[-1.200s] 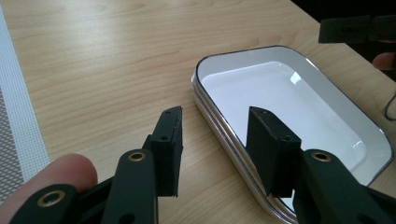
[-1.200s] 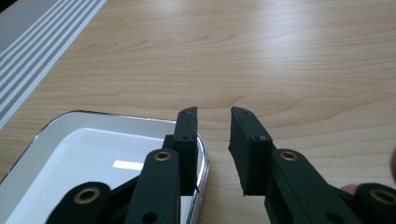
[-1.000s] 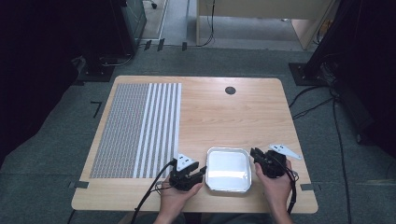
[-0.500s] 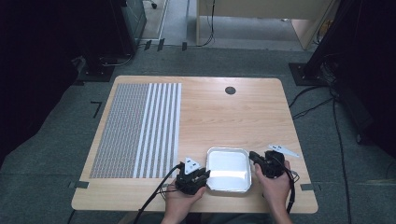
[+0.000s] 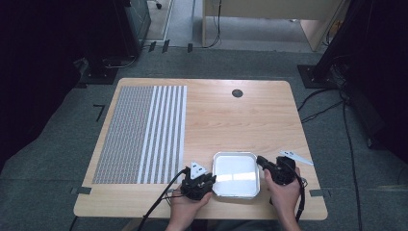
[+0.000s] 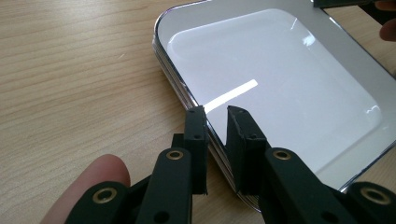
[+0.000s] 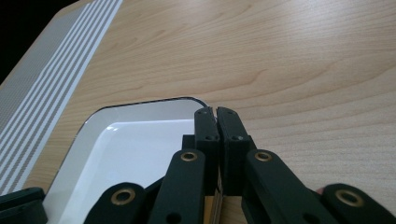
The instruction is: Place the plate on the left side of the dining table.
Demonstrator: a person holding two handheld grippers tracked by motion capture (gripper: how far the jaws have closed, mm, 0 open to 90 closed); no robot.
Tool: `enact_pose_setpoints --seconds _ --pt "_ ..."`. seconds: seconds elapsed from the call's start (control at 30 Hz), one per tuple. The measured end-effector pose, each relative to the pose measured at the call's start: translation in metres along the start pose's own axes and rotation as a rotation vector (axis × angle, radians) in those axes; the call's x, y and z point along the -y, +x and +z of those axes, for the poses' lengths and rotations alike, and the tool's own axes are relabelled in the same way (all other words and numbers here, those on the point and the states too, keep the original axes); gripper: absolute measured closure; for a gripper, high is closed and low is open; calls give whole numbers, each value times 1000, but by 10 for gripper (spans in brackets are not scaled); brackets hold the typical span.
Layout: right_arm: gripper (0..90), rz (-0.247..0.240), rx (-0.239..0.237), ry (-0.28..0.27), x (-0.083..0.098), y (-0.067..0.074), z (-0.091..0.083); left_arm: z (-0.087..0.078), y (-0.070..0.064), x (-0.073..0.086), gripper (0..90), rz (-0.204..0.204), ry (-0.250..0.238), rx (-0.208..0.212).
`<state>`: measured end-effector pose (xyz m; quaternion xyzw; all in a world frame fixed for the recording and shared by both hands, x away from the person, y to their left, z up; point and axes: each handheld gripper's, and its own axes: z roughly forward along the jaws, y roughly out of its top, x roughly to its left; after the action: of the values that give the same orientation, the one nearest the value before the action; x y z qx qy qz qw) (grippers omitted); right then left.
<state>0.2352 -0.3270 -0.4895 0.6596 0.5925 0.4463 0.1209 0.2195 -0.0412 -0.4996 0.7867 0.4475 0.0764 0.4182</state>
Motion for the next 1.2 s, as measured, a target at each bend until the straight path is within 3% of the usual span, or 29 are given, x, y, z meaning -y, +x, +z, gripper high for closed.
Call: enact_pose_setpoints --seconds 0.2,0.37,0.4,0.47,0.5,0.53,0.57,0.6,0.63,0.83,0.9,0.93,1.1,1.2 --pt "871 -13 46 39 5 1 7 -1 -1 -3 793 17 3 -1" --pt "867 -88 124 22 8 13 10 -1 0 -3 795 10 1 -2" --pt "877 -80 128 18 8 13 9 -1 0 -3 798 8 0 -3" --pt "887 -18 108 4 7 12 6 -1 -1 -4 810 5 -3 0" --pt "887 -18 108 4 7 12 6 -1 -1 -4 814 5 -3 0" --pt "897 48 81 -4 4 8 4 -2 -1 -4 813 2 -5 10" --pt "897 48 81 -4 4 8 4 -2 -1 -4 805 2 -5 10" --pt "900 113 50 -8 3 4 2 -3 -1 -6 798 0 -10 13" --pt "900 132 46 -8 2 3 1 -3 -1 -6 792 -1 -10 16" --pt "900 163 36 -35 -3 -2 -10 -3 -3 -6 768 1 -11 22" --pt "898 161 40 -36 -4 -3 -12 -3 -3 -6 766 3 -9 25" --pt "892 125 65 -25 -5 -3 -12 -1 -4 -5 766 3 -2 29" --pt "880 60 100 -24 -5 0 -8 1 -5 -5 769 3 8 31" --pt "803 10 127 -16 -4 5 -1 2 -5 -4 770 6 13 31"
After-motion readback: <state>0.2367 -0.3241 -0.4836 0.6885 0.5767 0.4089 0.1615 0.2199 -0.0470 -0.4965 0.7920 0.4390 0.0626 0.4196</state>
